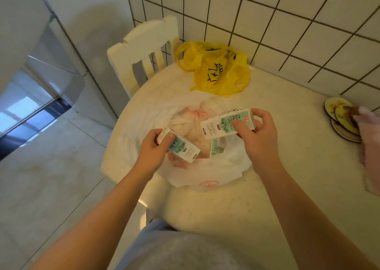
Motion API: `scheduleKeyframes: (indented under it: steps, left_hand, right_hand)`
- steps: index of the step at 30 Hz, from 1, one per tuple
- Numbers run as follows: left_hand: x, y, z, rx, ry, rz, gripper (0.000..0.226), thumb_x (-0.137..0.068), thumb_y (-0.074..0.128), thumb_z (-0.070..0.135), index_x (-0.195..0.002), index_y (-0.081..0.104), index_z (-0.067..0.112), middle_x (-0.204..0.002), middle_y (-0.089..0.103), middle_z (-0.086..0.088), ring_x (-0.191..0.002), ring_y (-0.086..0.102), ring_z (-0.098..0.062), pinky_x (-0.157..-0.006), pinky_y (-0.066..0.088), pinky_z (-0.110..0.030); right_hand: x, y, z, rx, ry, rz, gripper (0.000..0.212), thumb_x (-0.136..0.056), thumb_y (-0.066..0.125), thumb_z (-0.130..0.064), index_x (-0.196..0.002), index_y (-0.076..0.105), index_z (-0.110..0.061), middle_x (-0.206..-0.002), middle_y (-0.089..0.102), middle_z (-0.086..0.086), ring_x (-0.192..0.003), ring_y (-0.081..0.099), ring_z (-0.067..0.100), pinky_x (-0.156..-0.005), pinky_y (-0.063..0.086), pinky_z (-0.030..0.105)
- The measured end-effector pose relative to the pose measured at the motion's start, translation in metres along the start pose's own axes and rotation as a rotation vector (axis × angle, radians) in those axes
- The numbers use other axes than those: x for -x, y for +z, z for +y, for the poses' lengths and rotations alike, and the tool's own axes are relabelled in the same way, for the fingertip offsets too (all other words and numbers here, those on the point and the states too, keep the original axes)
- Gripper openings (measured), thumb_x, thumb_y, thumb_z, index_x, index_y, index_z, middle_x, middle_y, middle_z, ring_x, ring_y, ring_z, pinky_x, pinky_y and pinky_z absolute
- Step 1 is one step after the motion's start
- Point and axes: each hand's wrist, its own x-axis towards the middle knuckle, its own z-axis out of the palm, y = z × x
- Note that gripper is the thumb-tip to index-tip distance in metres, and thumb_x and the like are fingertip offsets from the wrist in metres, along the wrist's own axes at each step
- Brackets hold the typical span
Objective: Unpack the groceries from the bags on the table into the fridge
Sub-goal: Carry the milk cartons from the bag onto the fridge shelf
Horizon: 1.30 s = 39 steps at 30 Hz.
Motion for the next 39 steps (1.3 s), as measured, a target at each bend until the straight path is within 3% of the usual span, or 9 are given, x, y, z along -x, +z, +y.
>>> scheduleKeyframes:
  steps: [7,11,16,19,22,25,29,36,39]
  left_hand:
    - [0.054,-0.045,0.019,0.269,-0.197,0.115,0.024,-0.098,0.060,0.038,-0.113,0.060,0.018,-0.097,0.069,-0.009,-0.092,0.070,-0.026,-0.083,0.060,-0.046]
    - [0.084,-0.085,0.015,0.282,-0.353,0.179,0.042,-0.094,0.059,0.055,-0.110,0.064,0.017,-0.083,0.067,-0.009,-0.076,0.068,-0.027,-0.065,0.059,-0.037]
    - [0.112,-0.155,0.000,0.437,-0.599,0.182,0.045,-0.087,0.064,0.061,-0.096,0.066,0.017,-0.077,0.069,-0.011,-0.073,0.072,-0.036,-0.061,0.059,-0.053]
    - [0.124,-0.206,-0.013,0.559,-0.594,0.224,0.029,-0.094,0.063,0.040,-0.107,0.064,0.014,-0.075,0.070,-0.008,-0.070,0.071,-0.029,-0.062,0.057,-0.039]
    - [0.140,-0.267,-0.029,0.609,-0.587,0.269,0.024,-0.096,0.058,0.024,-0.115,0.062,0.011,-0.079,0.068,-0.009,-0.071,0.068,-0.026,-0.060,0.054,-0.035]
    - [0.158,-0.334,-0.050,0.598,-0.548,0.308,0.024,-0.097,0.058,0.025,-0.116,0.062,0.011,-0.082,0.069,-0.009,-0.073,0.069,-0.026,-0.059,0.053,-0.034]
    - [0.180,-0.427,-0.075,0.531,-0.430,0.347,0.027,-0.099,0.059,0.033,-0.118,0.065,0.014,-0.081,0.071,-0.005,-0.075,0.071,-0.026,-0.058,0.054,-0.031]
    - [0.207,-0.556,-0.100,0.531,-0.365,0.469,0.023,-0.099,0.060,0.032,-0.117,0.068,0.020,-0.089,0.075,-0.006,-0.080,0.073,-0.028,-0.061,0.058,-0.034]
    - [0.203,-0.594,-0.108,0.559,-0.352,0.506,0.022,-0.100,0.058,0.027,-0.119,0.067,0.021,-0.101,0.076,-0.012,-0.091,0.074,-0.033,-0.080,0.060,-0.050]
  right_hand:
    - [0.046,0.041,-0.012,-0.234,0.214,-0.193,0.034,-0.090,0.071,-0.012,-0.121,0.059,-0.014,-0.096,0.077,0.000,-0.091,0.074,0.019,-0.077,0.061,0.045]
    - [0.073,0.084,-0.005,-0.194,0.257,-0.336,0.016,-0.094,0.066,-0.018,-0.109,0.070,-0.019,-0.098,0.077,0.002,-0.089,0.075,0.019,-0.071,0.061,0.040]
    - [0.121,0.156,0.016,-0.099,0.316,-0.468,0.015,-0.095,0.065,-0.021,-0.107,0.072,-0.017,-0.096,0.077,0.004,-0.084,0.075,0.023,-0.072,0.060,0.038]
    - [0.154,0.206,0.025,-0.020,0.344,-0.548,0.019,-0.095,0.066,-0.026,-0.112,0.071,-0.020,-0.096,0.077,0.001,-0.084,0.075,0.021,-0.074,0.060,0.040]
    - [0.191,0.263,0.029,0.027,0.364,-0.630,0.016,-0.094,0.066,-0.023,-0.110,0.070,-0.020,-0.094,0.077,0.000,-0.081,0.075,0.019,-0.067,0.060,0.035]
    - [0.234,0.325,0.033,0.037,0.390,-0.713,0.018,-0.092,0.068,-0.016,-0.110,0.067,-0.021,-0.092,0.077,-0.001,-0.080,0.075,0.018,-0.058,0.057,0.028]
    - [0.294,0.411,0.034,0.063,0.422,-0.801,0.027,-0.091,0.070,-0.016,-0.117,0.068,-0.016,-0.096,0.077,0.004,-0.083,0.075,0.024,-0.057,0.056,0.029]
    - [0.373,0.535,0.022,0.101,0.369,-0.929,0.023,-0.089,0.071,-0.013,-0.112,0.068,-0.018,-0.096,0.077,0.005,-0.083,0.076,0.022,-0.066,0.059,0.035]
    - [0.389,0.575,0.016,0.112,0.355,-0.952,0.029,-0.088,0.072,-0.014,-0.115,0.063,-0.018,-0.099,0.076,0.006,-0.084,0.076,0.023,-0.064,0.059,0.036]
